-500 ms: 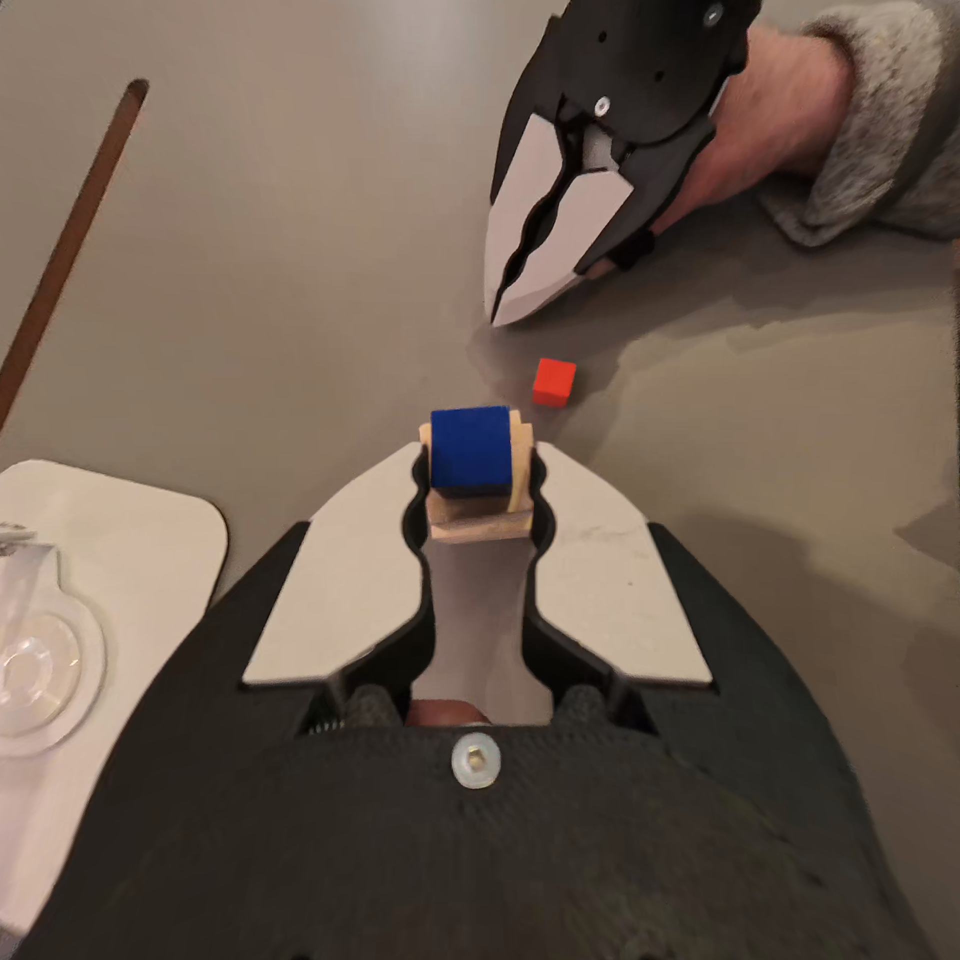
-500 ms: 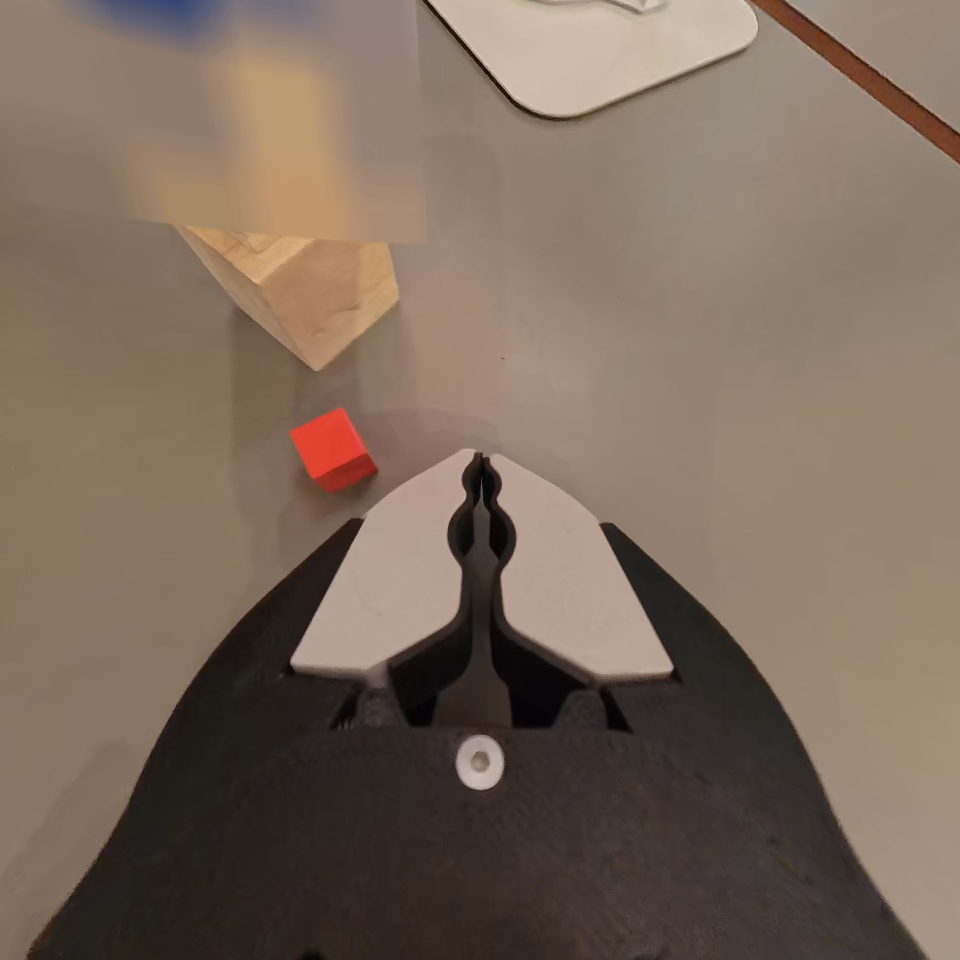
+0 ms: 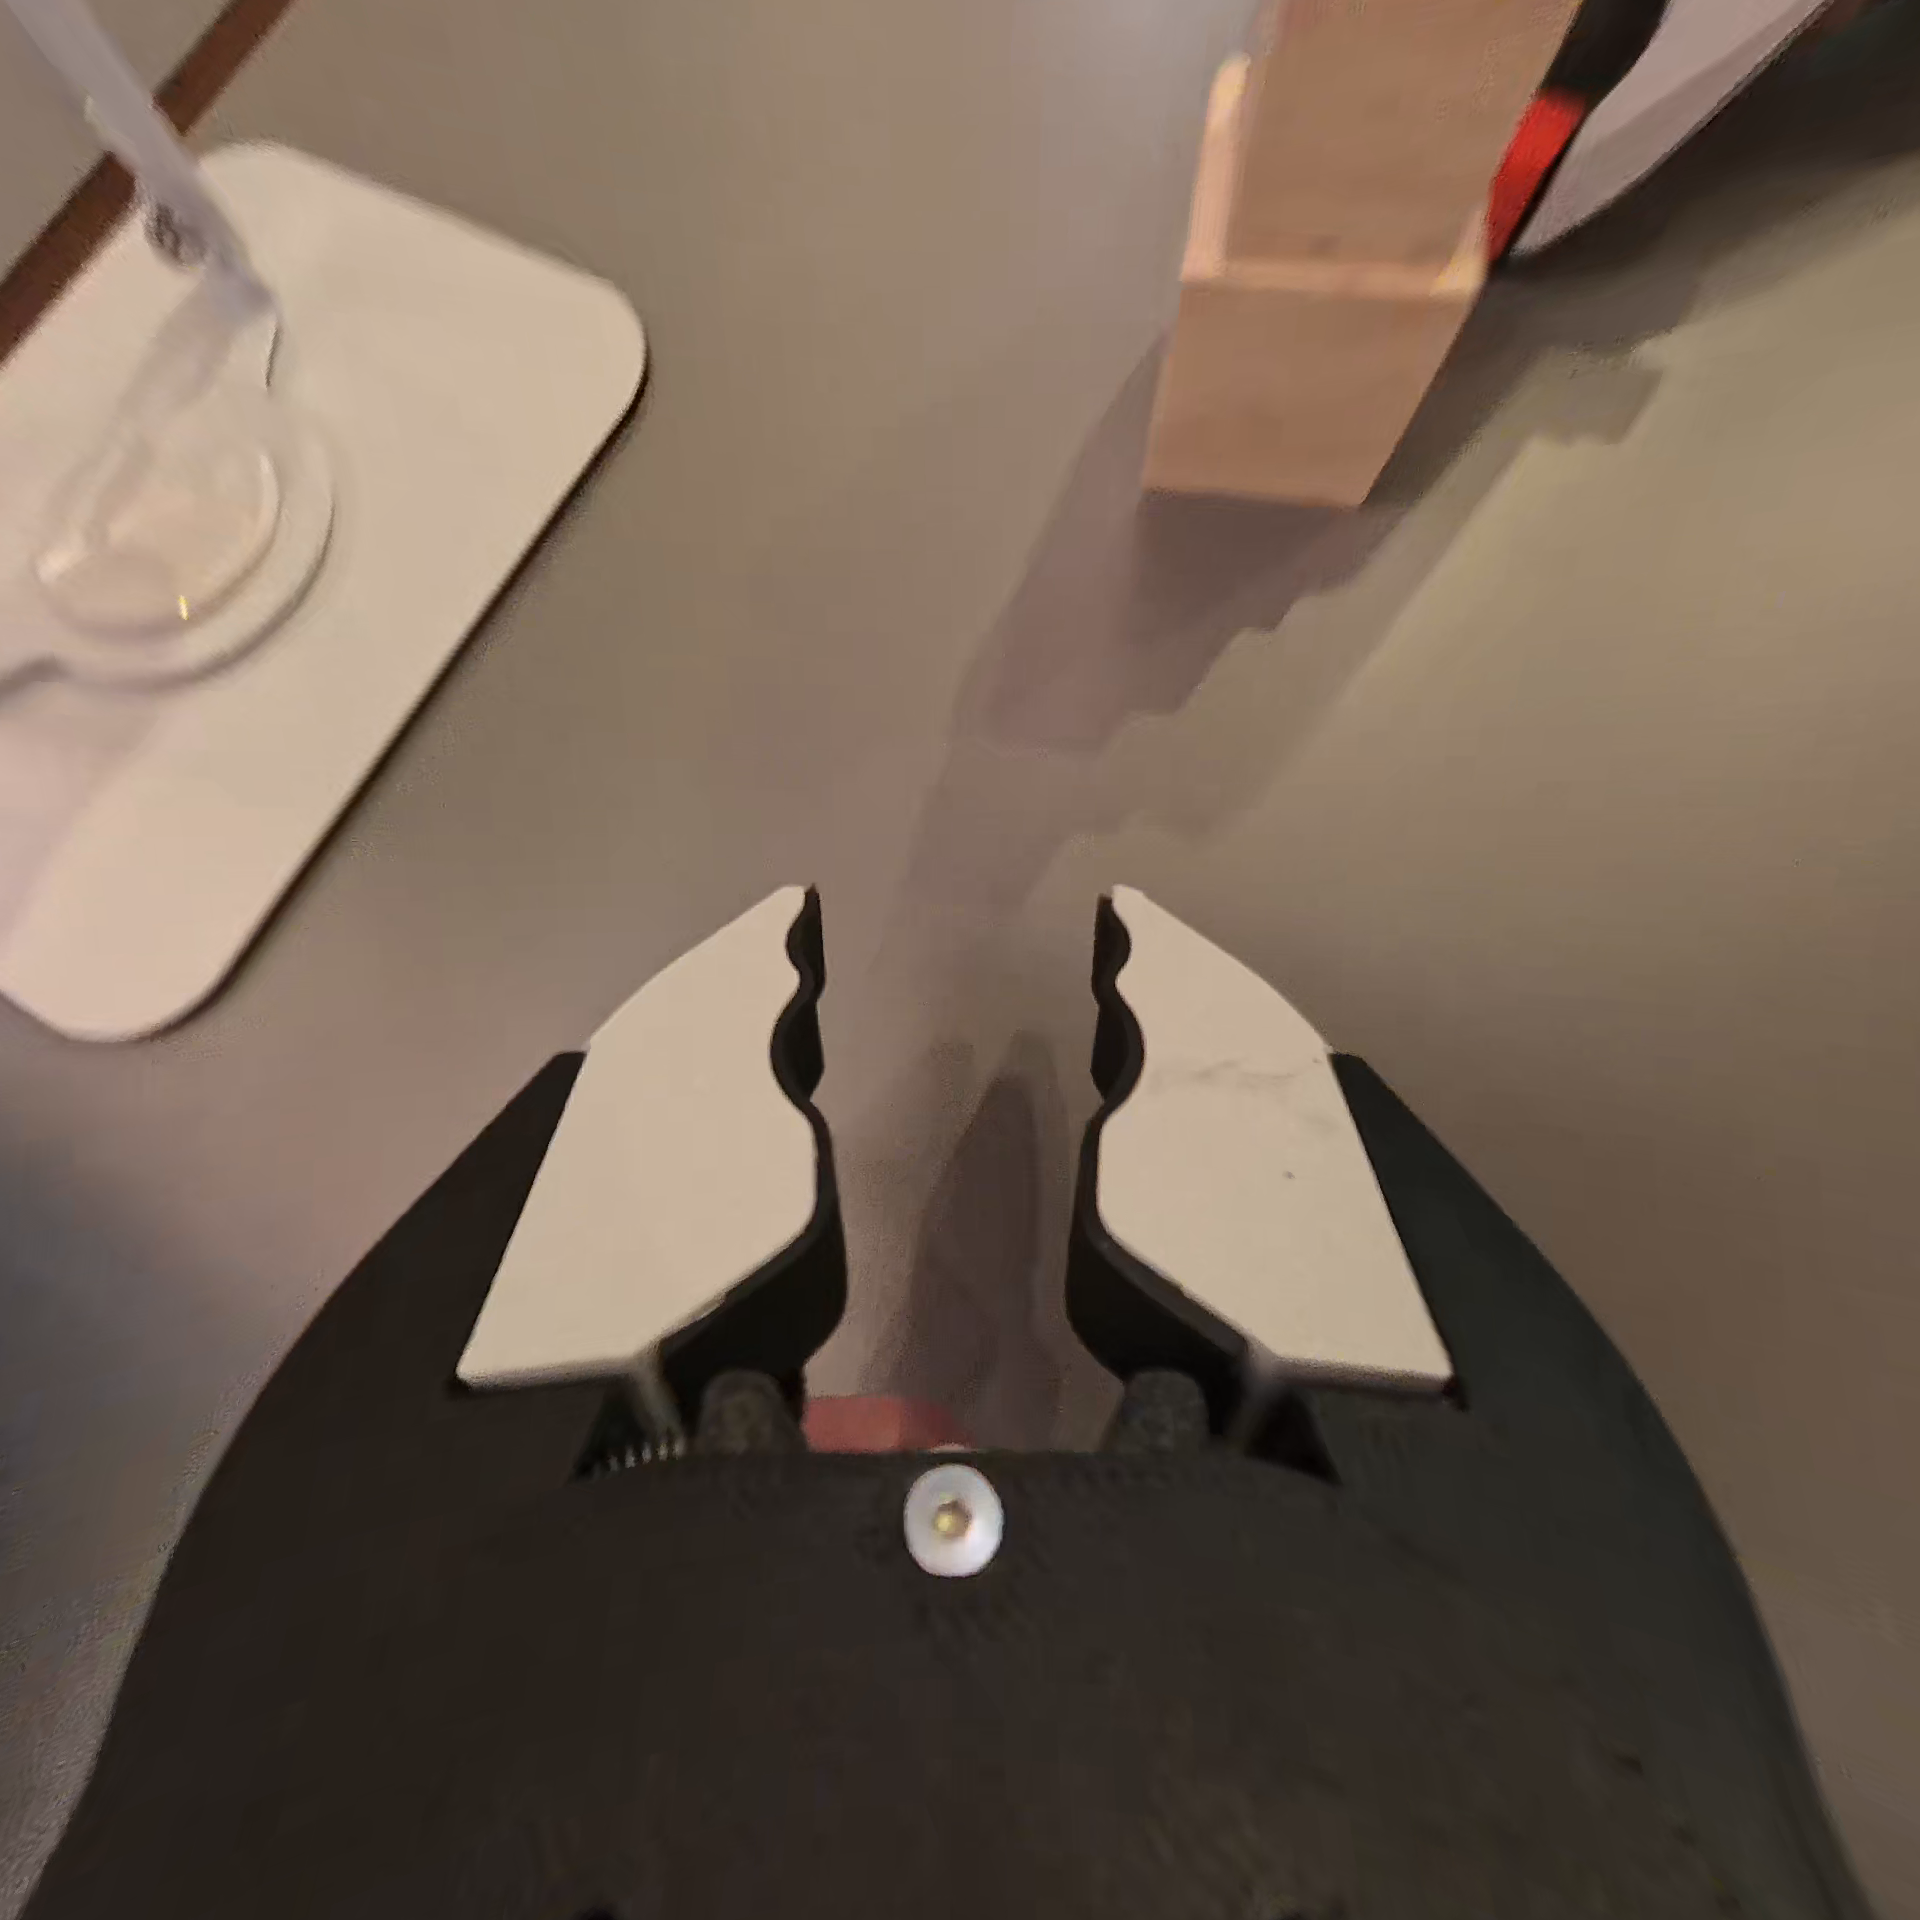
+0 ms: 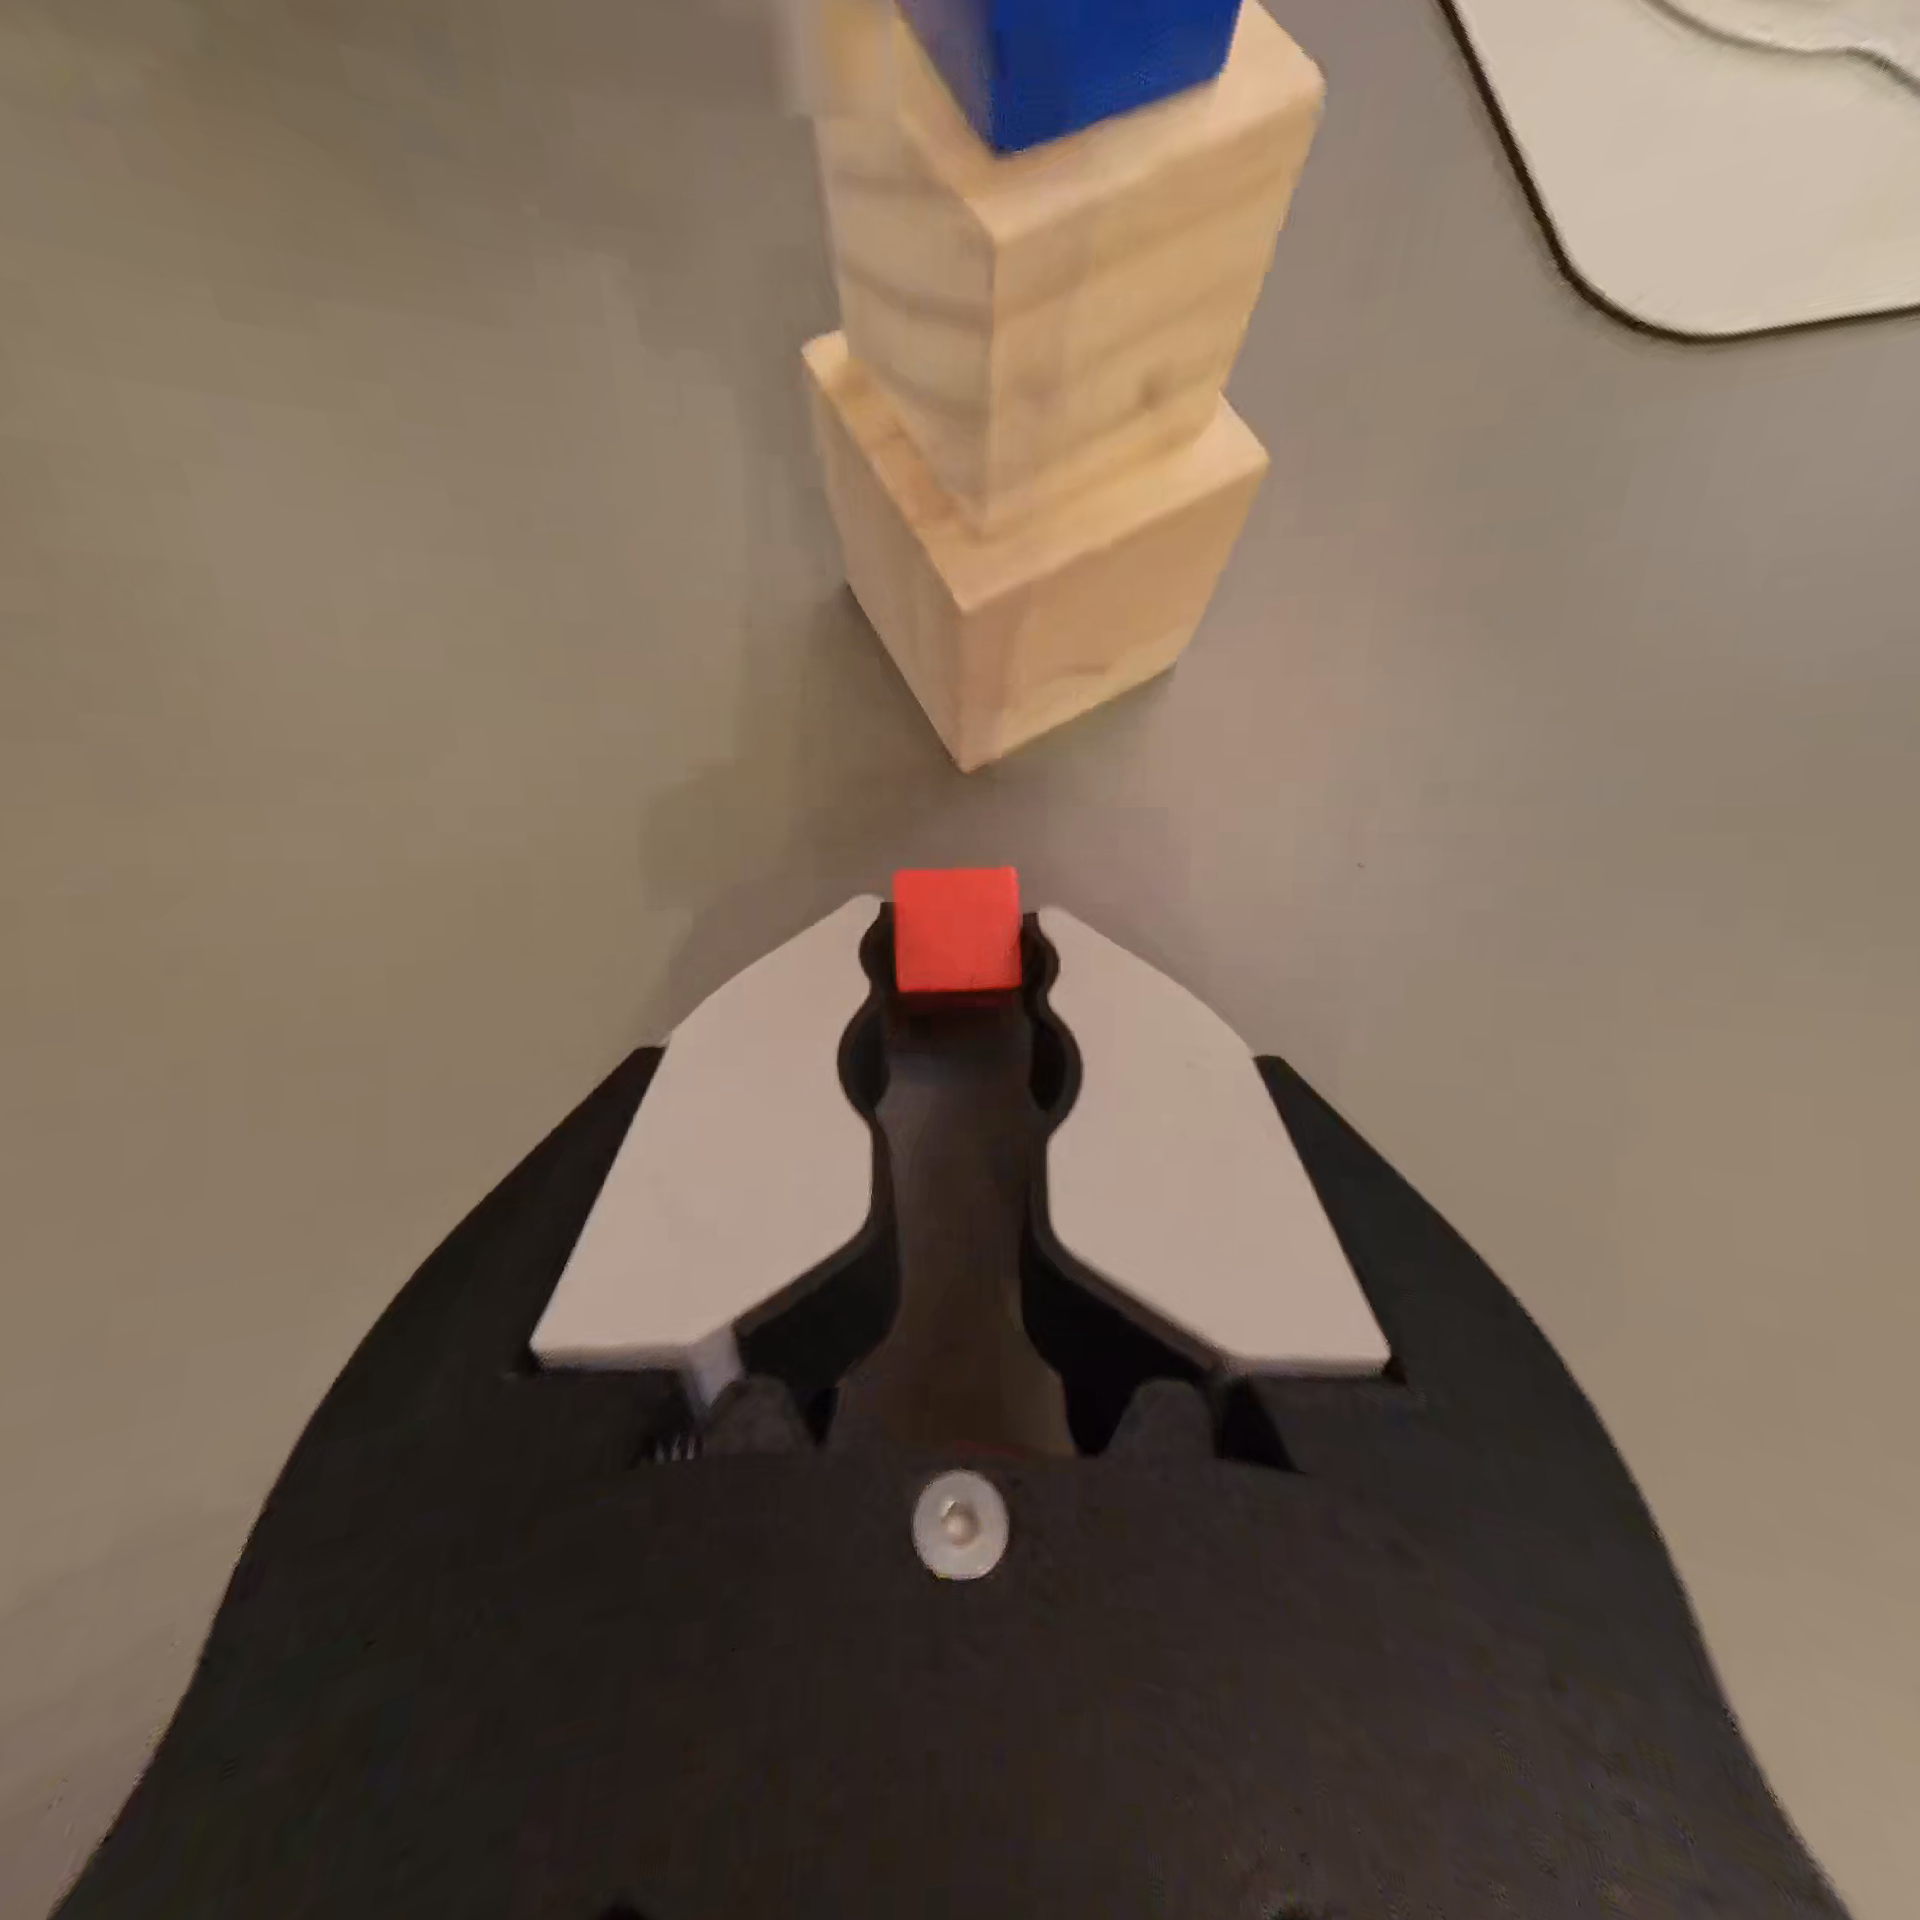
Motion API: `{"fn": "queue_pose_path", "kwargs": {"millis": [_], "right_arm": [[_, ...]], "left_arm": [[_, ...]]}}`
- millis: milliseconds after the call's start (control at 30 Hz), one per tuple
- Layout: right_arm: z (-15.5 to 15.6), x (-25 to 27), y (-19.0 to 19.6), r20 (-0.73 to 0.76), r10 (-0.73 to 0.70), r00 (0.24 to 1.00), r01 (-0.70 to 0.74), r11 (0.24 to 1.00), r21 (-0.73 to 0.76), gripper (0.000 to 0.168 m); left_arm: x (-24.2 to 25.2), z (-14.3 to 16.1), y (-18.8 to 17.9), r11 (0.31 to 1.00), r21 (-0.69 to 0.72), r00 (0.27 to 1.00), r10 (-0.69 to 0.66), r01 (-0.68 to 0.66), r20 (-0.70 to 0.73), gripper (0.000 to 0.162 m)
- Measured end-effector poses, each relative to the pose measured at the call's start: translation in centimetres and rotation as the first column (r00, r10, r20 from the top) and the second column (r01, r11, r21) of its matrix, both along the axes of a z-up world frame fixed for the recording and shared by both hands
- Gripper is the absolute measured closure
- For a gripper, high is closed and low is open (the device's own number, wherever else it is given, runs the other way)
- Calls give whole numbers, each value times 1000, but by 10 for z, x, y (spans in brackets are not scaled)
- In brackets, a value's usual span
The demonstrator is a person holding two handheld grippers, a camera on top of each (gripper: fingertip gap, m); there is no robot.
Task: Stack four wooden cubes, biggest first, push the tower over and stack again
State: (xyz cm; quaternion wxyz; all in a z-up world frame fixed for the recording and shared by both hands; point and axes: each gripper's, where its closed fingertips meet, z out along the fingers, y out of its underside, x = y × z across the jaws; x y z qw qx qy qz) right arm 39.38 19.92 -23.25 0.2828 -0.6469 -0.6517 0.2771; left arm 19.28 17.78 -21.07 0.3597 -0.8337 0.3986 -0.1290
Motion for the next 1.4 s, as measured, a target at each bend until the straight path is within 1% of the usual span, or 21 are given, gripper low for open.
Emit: {"fn": "queue_pose_path", "kwargs": {"millis": [67,133,233,300,433,500,567,600,633,667,767,833,867,933,967,1033,1067,1133,1167,1200,1400], "right_arm": [[17,-3,6,-56,-36,998,37,999,28,146],[46,-9,10,-148,-71,986,71,997,-6,145],[91,-24,13,-231,-80,970,80,997,-11,145],[108,-39,12,-214,-57,975,61,998,10,145],[122,-66,13,-173,-35,984,40,999,26,145],[116,-73,13,-118,-28,993,31,999,25,145],[109,-74,11,-80,-29,996,27,999,-21,145],[111,-75,13,-94,-41,995,39,999,-21,141],[112,-73,15,-99,-57,993,56,998,-12,130],[115,-72,16,-115,-68,991,67,998,-6,124],[125,-62,14,-181,-89,980,89,996,-10,119],[127,-48,16,-201,-114,973,116,993,-2,125],[125,-40,17,-209,-126,970,127,992,-9,134],[113,-20,27,-209,-184,960,188,982,-1,168],[103,-9,35,-199,-234,952,238,971,-5,168],[80,13,52,-181,-351,919,359,933,8,168],[69,25,62,-172,-417,892,431,901,47,168],[46,51,80,-126,-525,842,540,820,190,168],[36,61,84,-103,-550,829,557,790,256,168],[31,66,86,-91,-568,818,568,773,283,168],[23,79,97,-100,-642,760,638,708,304,168]], "left_arm": [[-13,-15,-4,999,-21,1000,24,-24,-1,114],[-22,-26,-6,998,-36,999,47,-47,-1,115],[-27,-24,-3,997,-35,998,65,-65,19,118],[-28,-28,-4,997,-53,998,64,-64,8,119],[-27,-28,-3,997,-43,998,65,-65,5,119],[-27,-27,-3,997,-36,998,64,-64,5,121],[-26,-27,-4,998,-32,998,55,-55,-2,122],[-26,-27,-4,998,-31,999,52,-52,-3,122],[-25,-28,-5,998,-31,999,48,-48,-3,122],[-25,-28,-5,998,-33,999,48,-48,-1,122],[-26,-27,-4,998,-33,999,53,-53,8,121],[-27,-25,-4,998,-24,998,59,-59,21,125],[-28,-23,-3,998,-14,998,62,-62,25,129],[-31,-20,-3,997,20,997,68,-69,34,147],[-33,-17,-2,996,42,996,75,-77,42,162],[-41,-8,1,986,112,991,119,-125,60,162],[-44,-3,1,979,148,989,129,-138,71,162],[-54,4,2,960,206,981,174,-188,83,162],[-60,6,2,952,225,978,193,-206,82,162],[-66,8,2,942,247,974,214,-227,79,162],[-95,8,4,908,288,951,305,-304,45,162]]}}
